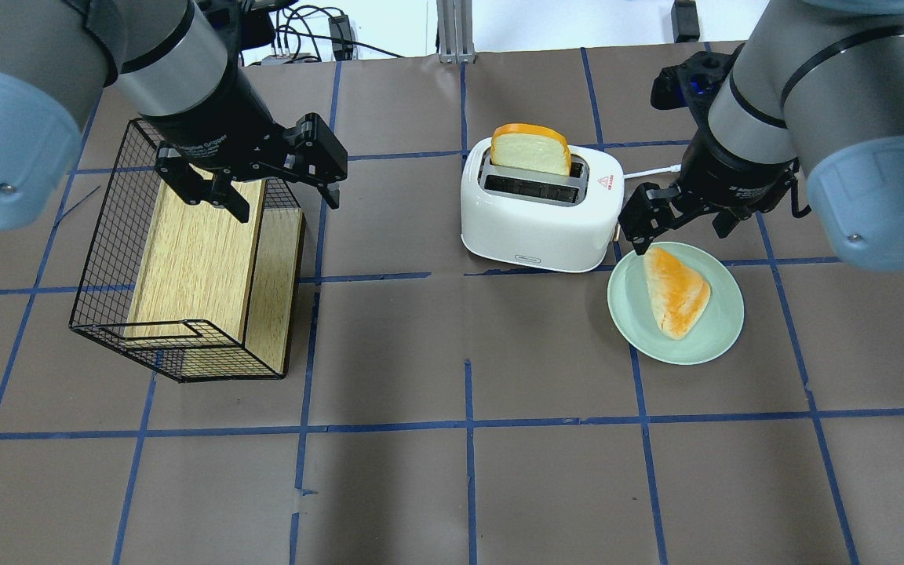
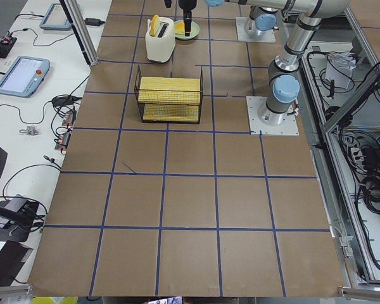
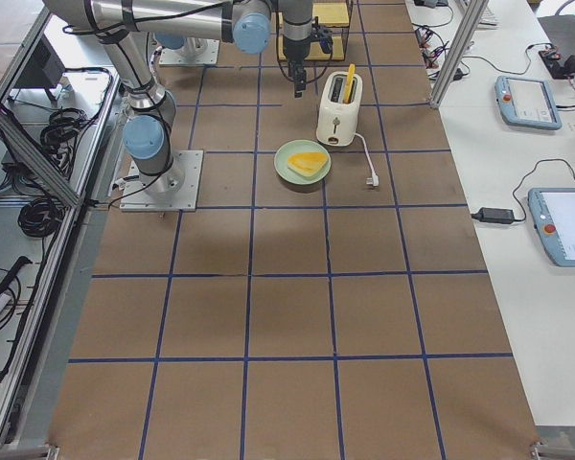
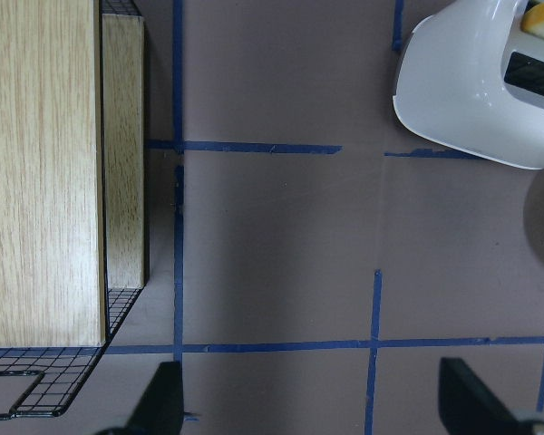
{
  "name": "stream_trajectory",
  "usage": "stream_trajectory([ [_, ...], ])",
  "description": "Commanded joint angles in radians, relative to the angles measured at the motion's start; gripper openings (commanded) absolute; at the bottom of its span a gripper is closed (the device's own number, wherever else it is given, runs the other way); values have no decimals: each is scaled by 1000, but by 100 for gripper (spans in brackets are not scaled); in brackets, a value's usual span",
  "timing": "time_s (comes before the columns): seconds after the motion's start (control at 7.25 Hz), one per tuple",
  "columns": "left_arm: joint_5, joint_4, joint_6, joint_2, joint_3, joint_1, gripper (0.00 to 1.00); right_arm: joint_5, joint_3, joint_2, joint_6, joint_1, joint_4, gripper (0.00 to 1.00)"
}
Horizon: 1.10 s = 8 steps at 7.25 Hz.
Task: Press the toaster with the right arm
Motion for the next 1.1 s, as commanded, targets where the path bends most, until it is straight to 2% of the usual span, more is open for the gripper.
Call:
stream_trajectory([
  [0.0, 0, 0, 0, 1, 0, 0, 100, -1, 1, -2, 2, 0, 3, 100],
  [0.41, 0, 0, 0, -1, 0, 0, 100, 4, -1, -6, -9, 3, -6, 100],
  [0.55, 0, 0, 0, -1, 0, 0, 100, 2, -1, 4, -86, 0, -31, 100],
  [0.69, 0, 0, 0, -1, 0, 0, 100, 5, -4, 35, -332, -6, -128, 100],
  [0.83, 0, 0, 0, -1, 0, 0, 100, 2, -11, 87, -486, -32, -169, 89],
  [0.97, 0, 0, 0, -1, 0, 0, 100, -28, -15, 98, -579, -47, -243, 48],
])
